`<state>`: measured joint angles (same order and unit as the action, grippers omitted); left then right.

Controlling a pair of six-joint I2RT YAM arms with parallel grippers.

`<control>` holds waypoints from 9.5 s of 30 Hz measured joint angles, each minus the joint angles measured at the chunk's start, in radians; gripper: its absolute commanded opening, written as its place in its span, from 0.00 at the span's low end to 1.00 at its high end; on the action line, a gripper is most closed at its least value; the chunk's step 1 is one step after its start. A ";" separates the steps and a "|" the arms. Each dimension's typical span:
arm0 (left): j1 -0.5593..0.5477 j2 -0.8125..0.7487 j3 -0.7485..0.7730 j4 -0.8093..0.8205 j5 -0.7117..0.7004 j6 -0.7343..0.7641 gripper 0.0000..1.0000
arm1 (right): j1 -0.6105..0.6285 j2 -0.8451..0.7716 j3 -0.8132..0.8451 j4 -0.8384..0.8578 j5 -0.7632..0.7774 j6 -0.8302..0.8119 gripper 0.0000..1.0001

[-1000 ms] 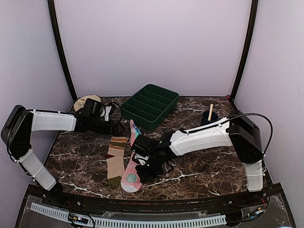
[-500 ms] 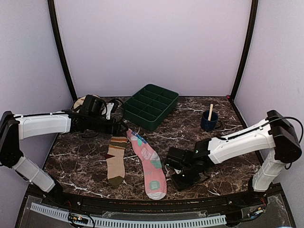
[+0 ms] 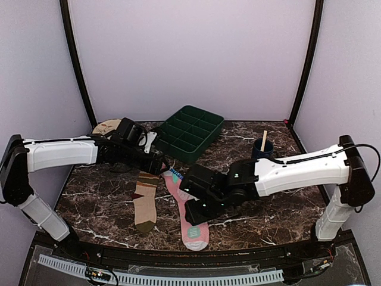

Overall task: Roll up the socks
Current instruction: Smooth out the sock at the center of the board, then pick up the sock from the center of the board, then fold the sock at the center of the board.

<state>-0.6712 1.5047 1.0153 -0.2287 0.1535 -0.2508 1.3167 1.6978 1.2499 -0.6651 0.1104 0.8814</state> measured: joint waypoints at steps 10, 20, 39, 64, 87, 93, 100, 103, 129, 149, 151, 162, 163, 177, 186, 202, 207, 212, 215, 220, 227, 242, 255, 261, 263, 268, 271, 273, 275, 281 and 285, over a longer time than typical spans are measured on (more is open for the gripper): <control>0.006 0.140 0.035 -0.006 -0.012 0.116 0.72 | 0.082 0.333 0.277 -0.021 0.013 0.085 0.31; 0.015 0.216 0.038 0.021 -0.008 0.148 0.71 | 0.090 0.302 0.201 -0.044 0.022 0.195 0.30; 0.016 0.459 0.225 0.013 -0.025 0.067 0.70 | 0.058 0.069 -0.171 0.021 -0.001 0.276 0.30; 0.002 0.410 0.190 -0.086 -0.030 -0.093 0.65 | -0.439 -0.080 -0.348 -0.014 0.101 0.022 0.31; 0.001 0.362 0.132 -0.109 0.039 -0.137 0.60 | -0.536 -0.378 -0.356 -0.016 0.184 0.177 0.49; 0.001 0.359 0.125 -0.105 0.051 -0.128 0.58 | -0.486 -0.430 -0.507 -0.042 0.212 0.410 0.50; 0.001 0.357 0.120 -0.102 0.057 -0.115 0.56 | -0.456 -0.536 -0.606 -0.020 0.231 0.628 0.50; 0.001 0.357 0.119 -0.102 0.065 -0.109 0.55 | -0.456 -0.557 -0.668 0.022 0.224 0.684 0.49; 0.002 0.357 0.119 -0.106 0.074 -0.087 0.52 | -0.455 -0.571 -0.717 0.179 0.224 0.755 0.48; 0.000 0.342 0.149 -0.219 0.098 -0.087 0.55 | -0.520 -0.460 -0.733 0.285 0.169 0.694 0.46; 0.000 0.342 0.161 -0.229 0.101 -0.090 0.55 | -0.521 -0.445 -0.737 0.293 0.159 0.688 0.45; 0.000 0.327 0.264 -0.214 0.179 -0.122 0.61 | -0.531 -0.426 -0.759 0.380 0.129 0.658 0.19; -0.001 0.327 0.281 -0.201 0.196 -0.127 0.61 | -0.531 -0.425 -0.759 0.380 0.126 0.654 0.18; -0.111 0.667 0.769 -0.216 0.304 -0.126 0.59 | -0.532 -0.475 -0.779 0.340 0.116 0.633 0.15; -0.168 0.778 0.818 -0.261 0.320 -0.129 0.56 | -0.533 -0.482 -0.781 0.329 0.101 0.608 0.15; -0.176 0.819 0.807 -0.259 0.212 -0.136 0.53 | -0.531 -0.469 -0.758 0.303 0.072 0.566 0.12; -0.184 0.804 0.777 -0.232 0.182 -0.141 0.53 | -0.531 -0.493 -0.752 0.270 0.077 0.559 0.10; -0.185 0.800 0.768 -0.225 0.174 -0.145 0.53 | -0.531 -0.528 -0.712 0.212 0.116 0.537 0.09; -0.185 0.797 0.762 -0.222 0.174 -0.146 0.53 | -0.531 -0.557 -0.680 0.176 0.148 0.525 0.09; -0.185 0.790 0.752 -0.211 0.175 -0.147 0.55 | -0.531 -0.566 -0.632 0.134 0.183 0.494 0.09; -0.184 0.756 0.702 -0.196 0.177 -0.146 0.54 | -0.531 -0.488 -0.498 0.069 0.214 0.411 0.09; -0.184 0.712 0.641 -0.228 0.079 -0.117 0.32 | -0.465 -0.285 -0.253 0.012 0.256 0.299 0.09; -0.185 0.701 0.603 -0.179 0.086 -0.145 0.29 | -0.323 -0.089 0.035 -0.042 0.285 0.256 0.09; -0.184 0.694 0.583 -0.154 0.099 -0.172 0.28 | -0.293 -0.033 0.104 -0.060 0.288 0.240 0.09; -0.184 0.691 0.577 -0.145 0.107 -0.181 0.28 | -0.288 -0.019 0.128 -0.069 0.288 0.233 0.09; -0.183 0.690 0.570 -0.130 0.121 -0.199 0.28 | -0.275 -0.005 0.174 -0.080 0.289 0.217 0.09; -0.183 0.686 0.562 -0.121 0.124 -0.207 0.28 | -0.270 -0.005 0.201 -0.084 0.293 0.207 0.09; -0.183 0.682 0.556 -0.117 0.127 -0.211 0.31 | -0.269 -0.005 0.210 -0.086 0.298 0.201 0.10; -0.183 0.672 0.545 -0.119 0.132 -0.217 0.36 | -0.269 -0.005 0.211 -0.092 0.306 0.200 0.10; -0.182 0.603 0.471 -0.142 0.138 -0.243 0.51 | -0.269 -0.010 0.189 -0.105 0.320 0.200 0.09; -0.172 0.534 0.420 -0.165 0.135 -0.262 0.53 | -0.269 -0.015 0.151 -0.109 0.331 0.200 0.09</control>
<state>-0.8429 2.0392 1.4349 -0.3935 0.2886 -0.5125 1.0477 1.6825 1.4010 -0.7738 0.4416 1.0817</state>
